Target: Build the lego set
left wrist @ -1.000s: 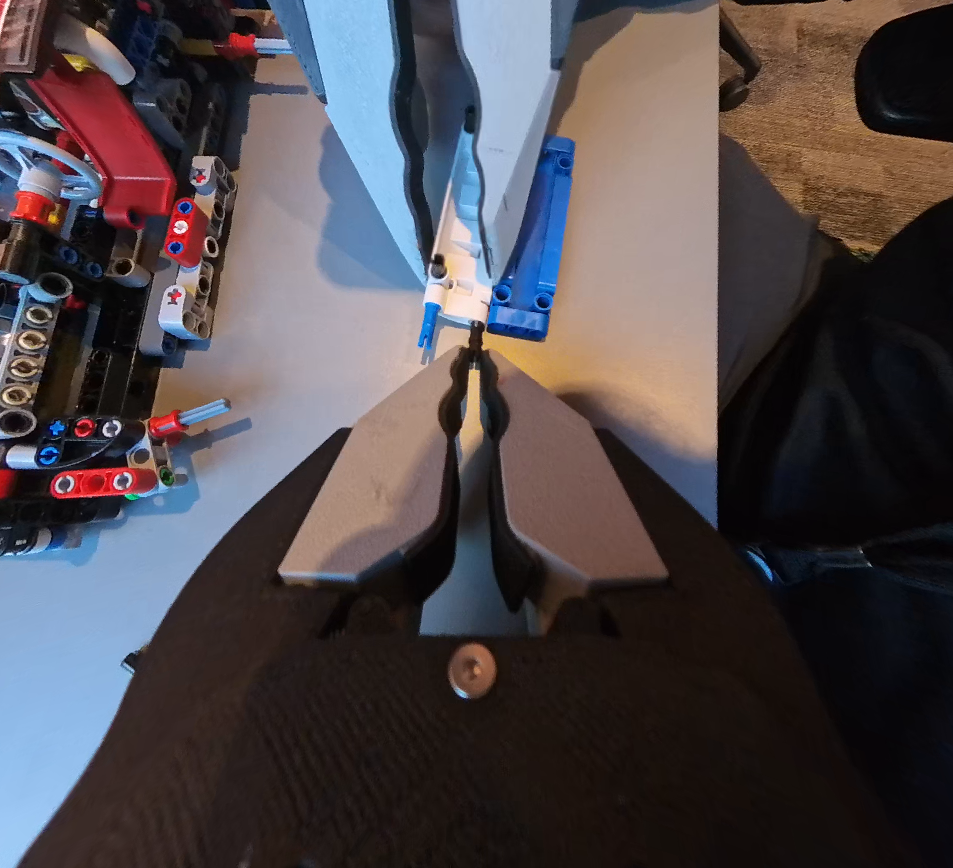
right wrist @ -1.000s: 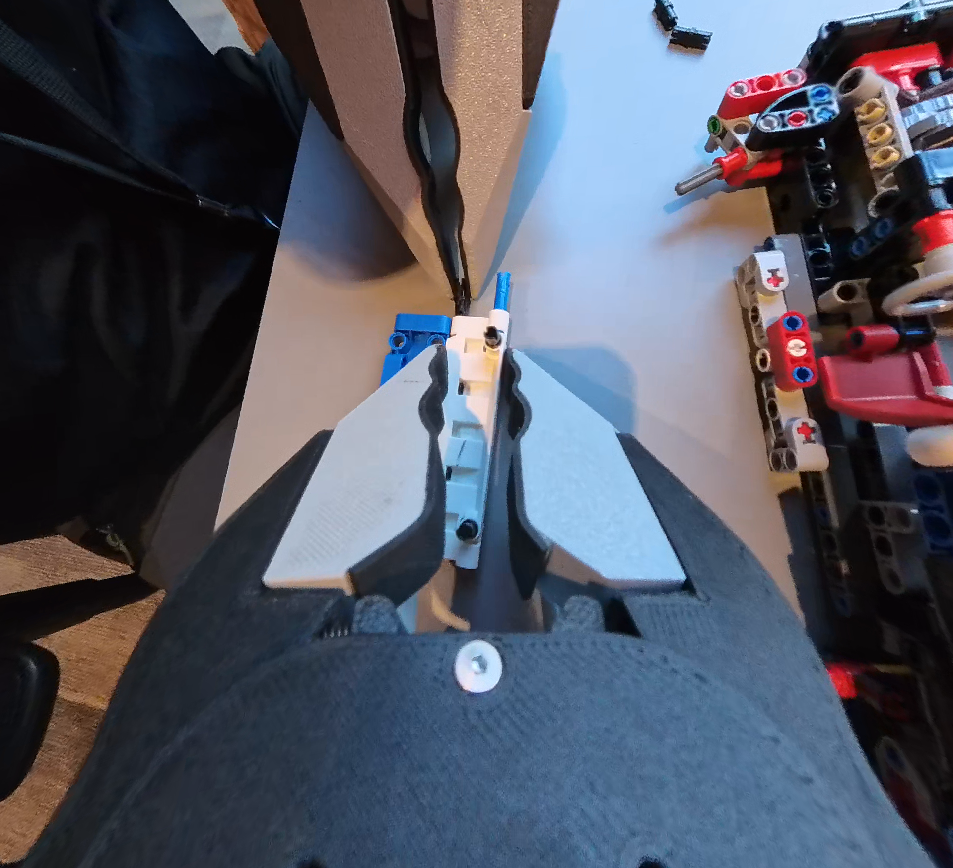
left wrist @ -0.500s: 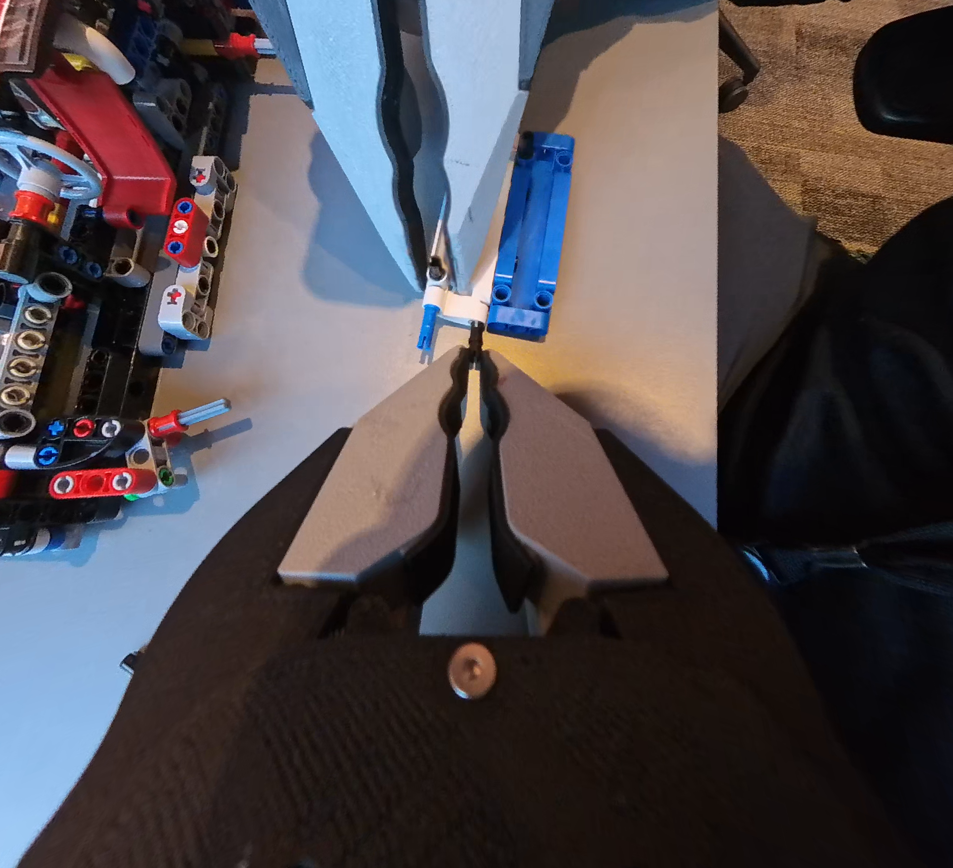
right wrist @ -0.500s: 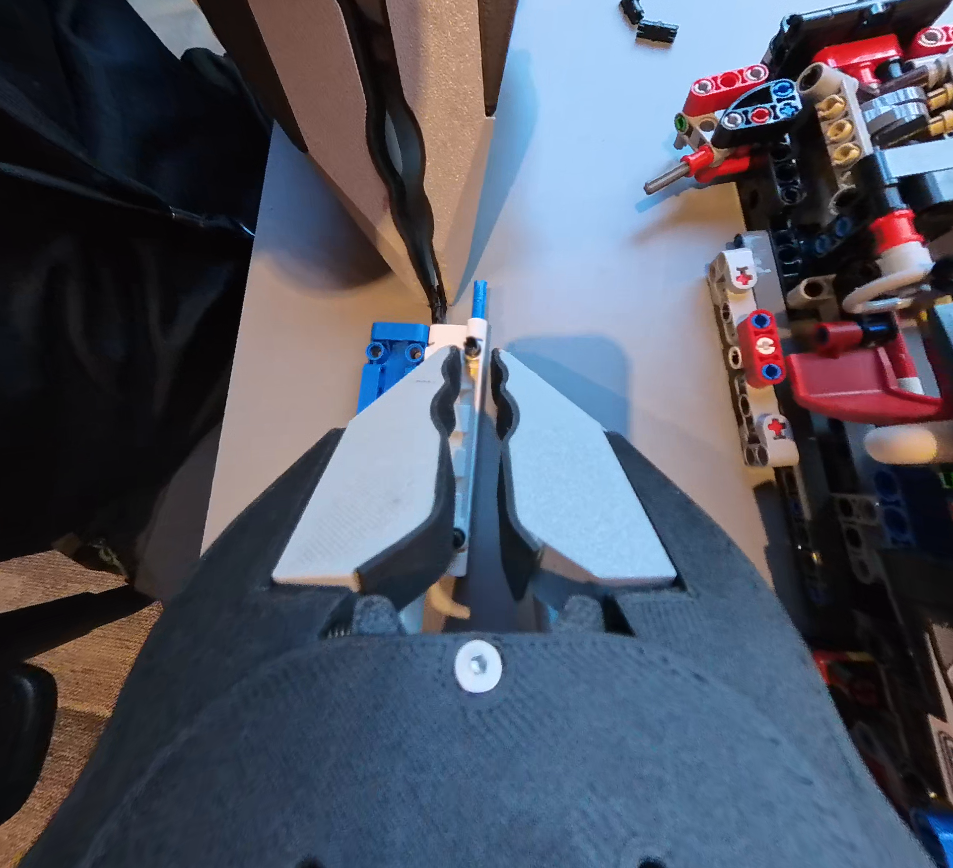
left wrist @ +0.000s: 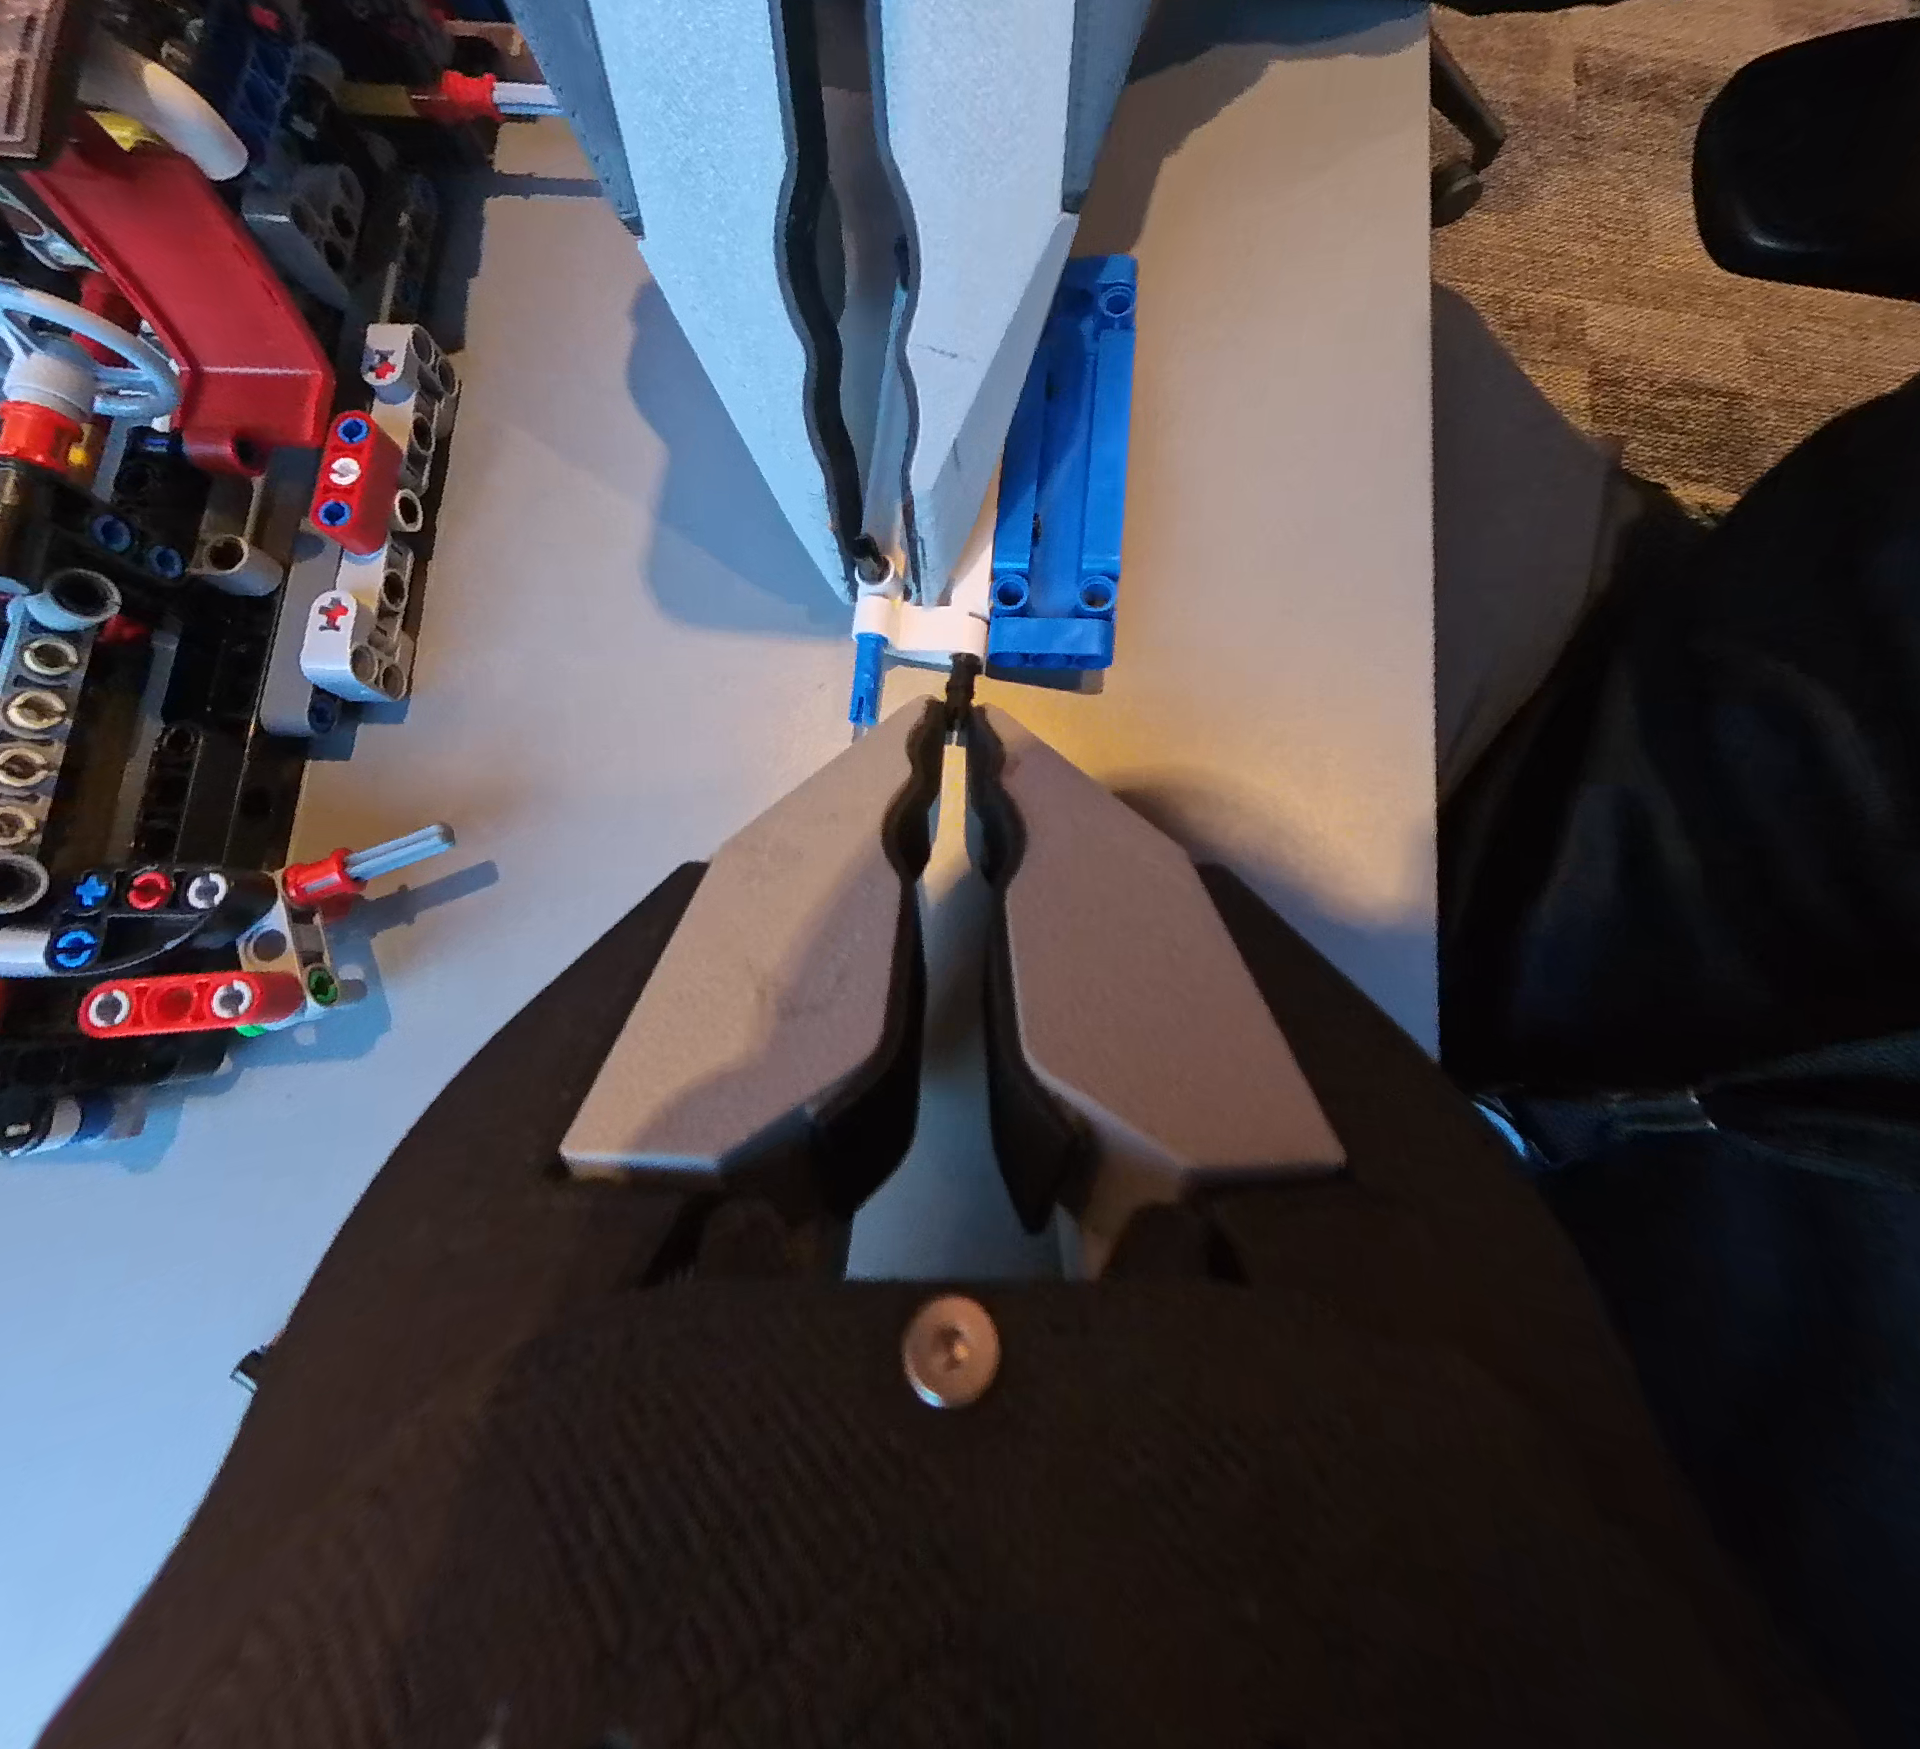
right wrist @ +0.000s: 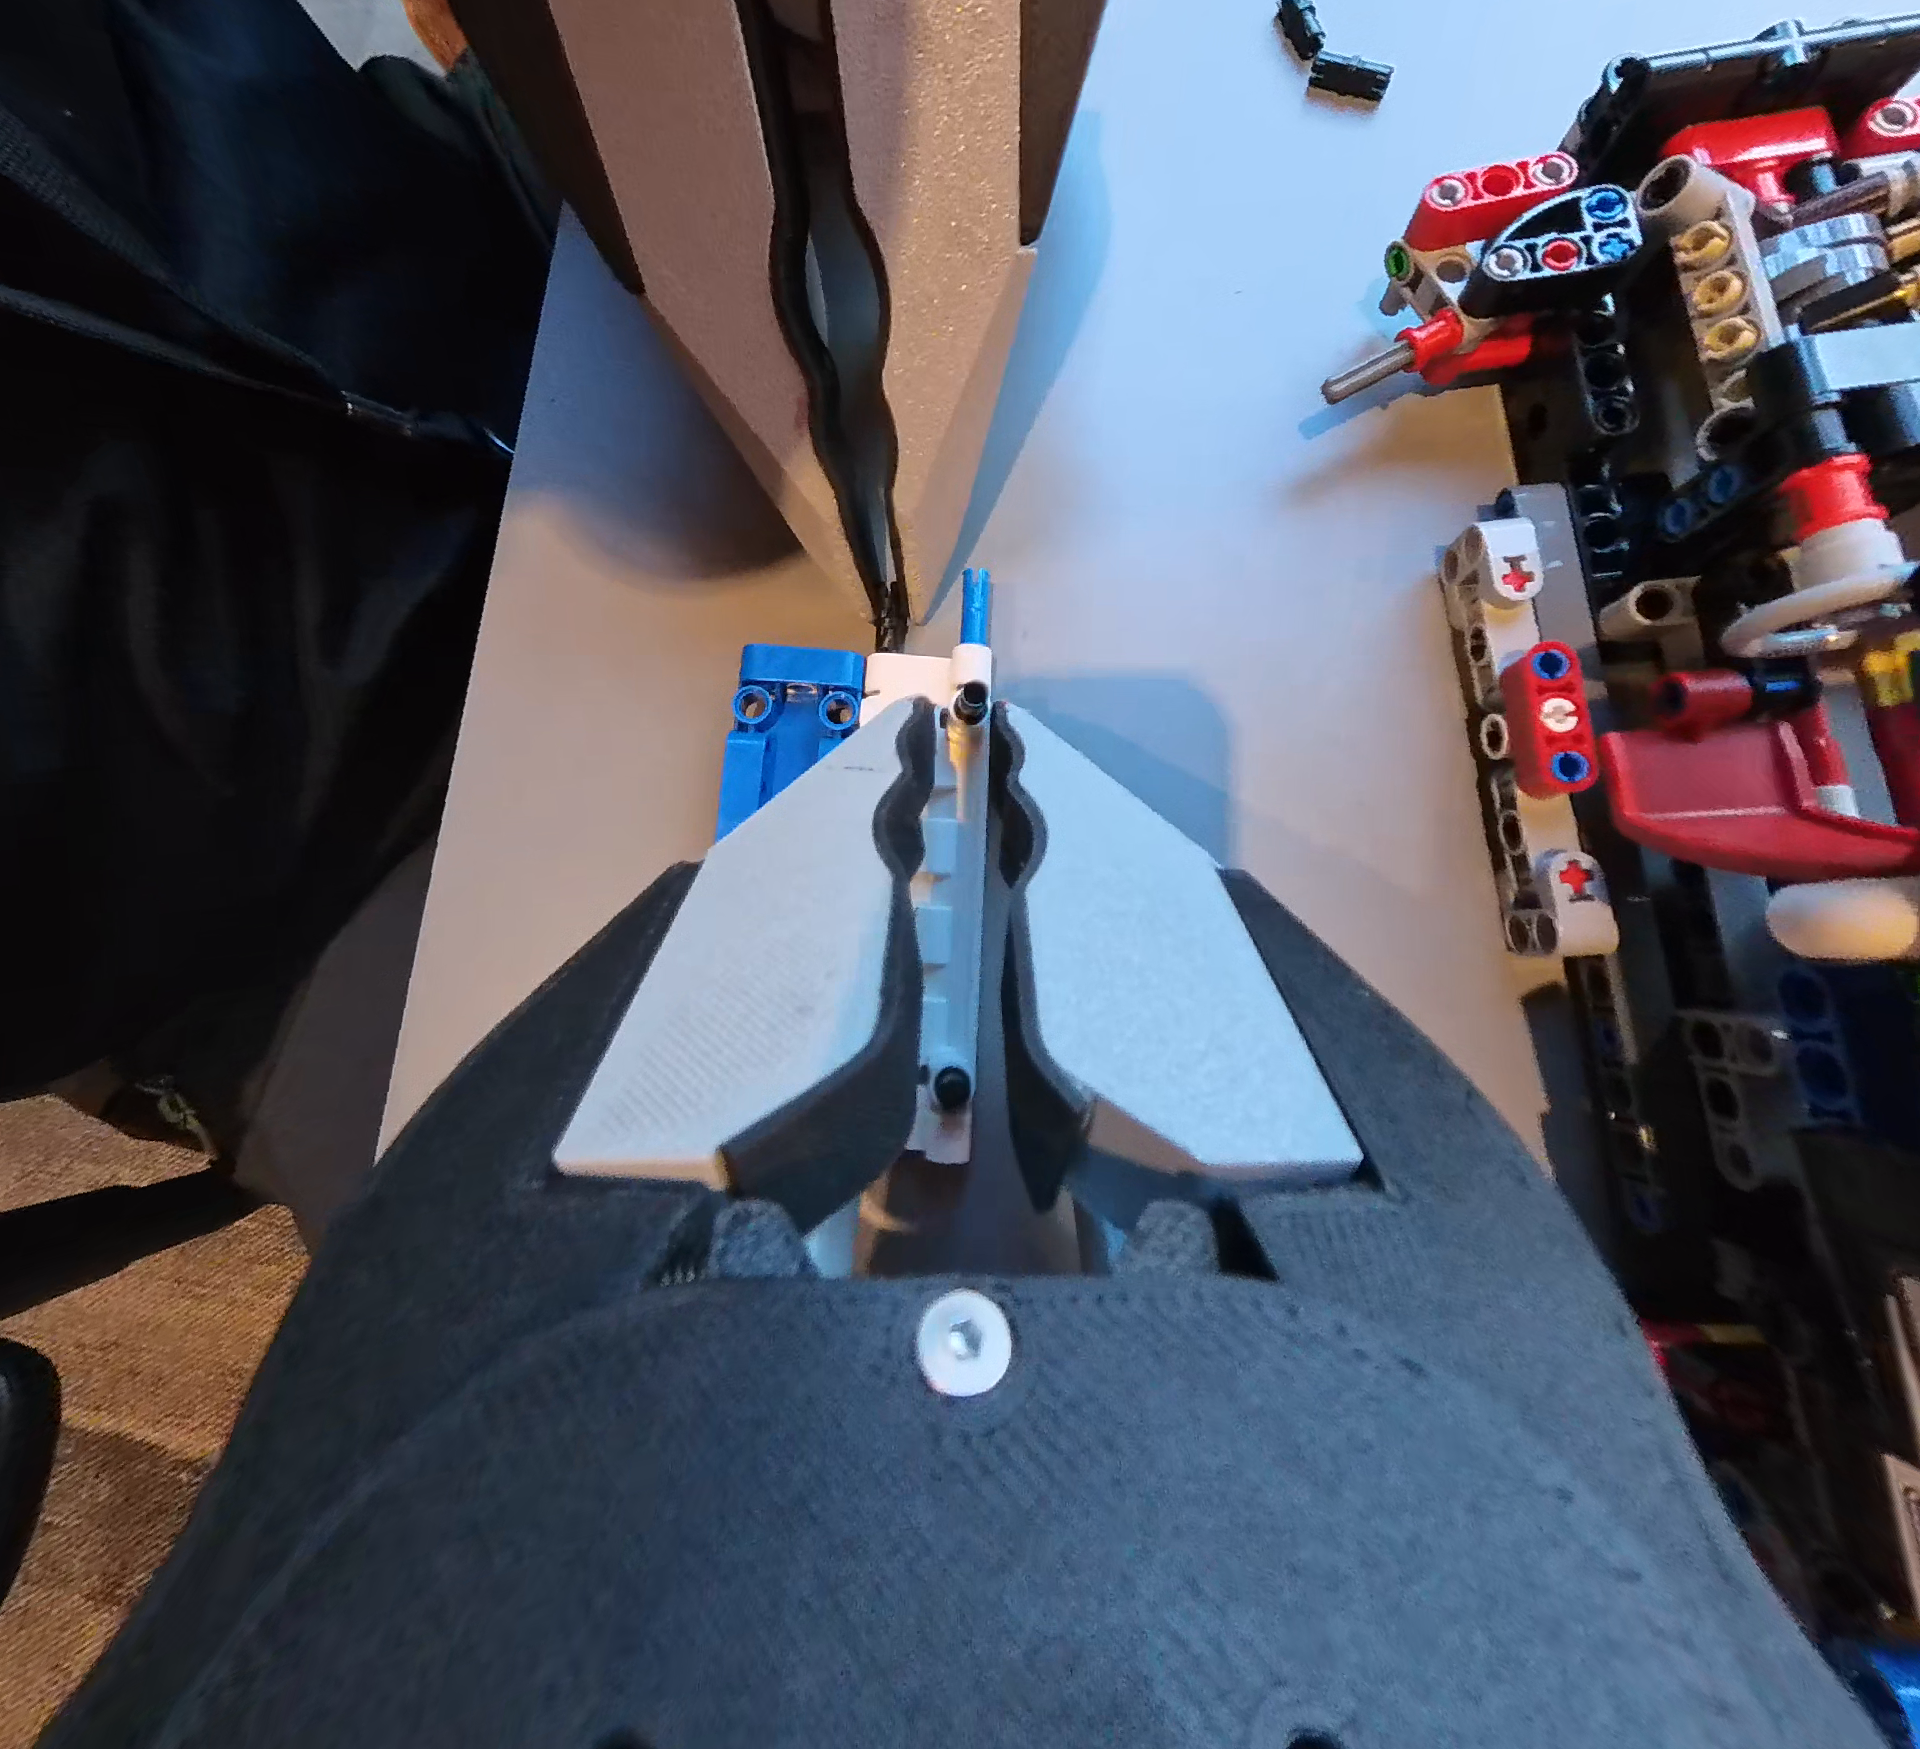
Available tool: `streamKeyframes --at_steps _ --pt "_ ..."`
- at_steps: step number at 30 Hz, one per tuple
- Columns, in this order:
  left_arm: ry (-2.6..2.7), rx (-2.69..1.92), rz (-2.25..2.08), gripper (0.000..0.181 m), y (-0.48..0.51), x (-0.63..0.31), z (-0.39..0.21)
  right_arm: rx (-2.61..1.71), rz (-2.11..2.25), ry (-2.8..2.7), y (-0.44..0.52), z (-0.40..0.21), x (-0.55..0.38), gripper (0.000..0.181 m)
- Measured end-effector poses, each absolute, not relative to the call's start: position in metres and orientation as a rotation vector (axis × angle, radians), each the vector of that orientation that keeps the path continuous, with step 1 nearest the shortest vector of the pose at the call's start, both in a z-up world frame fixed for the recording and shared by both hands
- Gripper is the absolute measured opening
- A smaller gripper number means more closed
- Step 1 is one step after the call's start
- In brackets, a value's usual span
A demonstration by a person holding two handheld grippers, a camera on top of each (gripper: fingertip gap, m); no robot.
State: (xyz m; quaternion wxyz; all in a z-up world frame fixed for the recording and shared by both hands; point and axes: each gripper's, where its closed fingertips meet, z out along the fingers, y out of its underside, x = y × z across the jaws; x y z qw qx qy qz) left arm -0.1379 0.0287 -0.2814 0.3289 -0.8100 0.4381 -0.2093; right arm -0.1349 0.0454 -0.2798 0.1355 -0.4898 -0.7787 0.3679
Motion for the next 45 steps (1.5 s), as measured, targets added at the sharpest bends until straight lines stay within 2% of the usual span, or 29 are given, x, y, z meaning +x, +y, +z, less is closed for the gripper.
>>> streamKeyframes --at_steps 8,15,22,28,35,45 --pt "1.114 -2.155 -0.558 0.001 0.0295 -0.1373 -0.2814 -1.387 1.041 -2.235 0.0440 -0.2798 -0.1344 0.008" --pt "0.992 -2.224 -0.381 0.001 0.0295 -0.1381 -0.2814 -1.414 1.007 -2.170 0.0443 -0.2792 -0.1343 0.008" --pt "0.827 -2.273 -0.550 0.001 0.0262 -0.1367 -0.2807 -1.419 1.010 -2.133 0.0449 -0.2797 -0.1348 0.008" --pt "1.090 -2.165 -0.420 0.002 0.0275 -0.1349 -0.2815 -1.398 1.022 -2.150 0.0464 -0.2794 -0.1329 0.008" --pt "1.266 -2.058 -0.511 0.001 0.0291 -0.1343 -0.2814 -1.370 1.036 -2.175 0.0452 -0.2793 -0.1330 0.008" --pt "0.962 -2.196 -0.480 0.001 0.0341 -0.1320 -0.2814 -1.412 1.038 -2.151 0.0492 -0.2790 -0.1333 0.008"
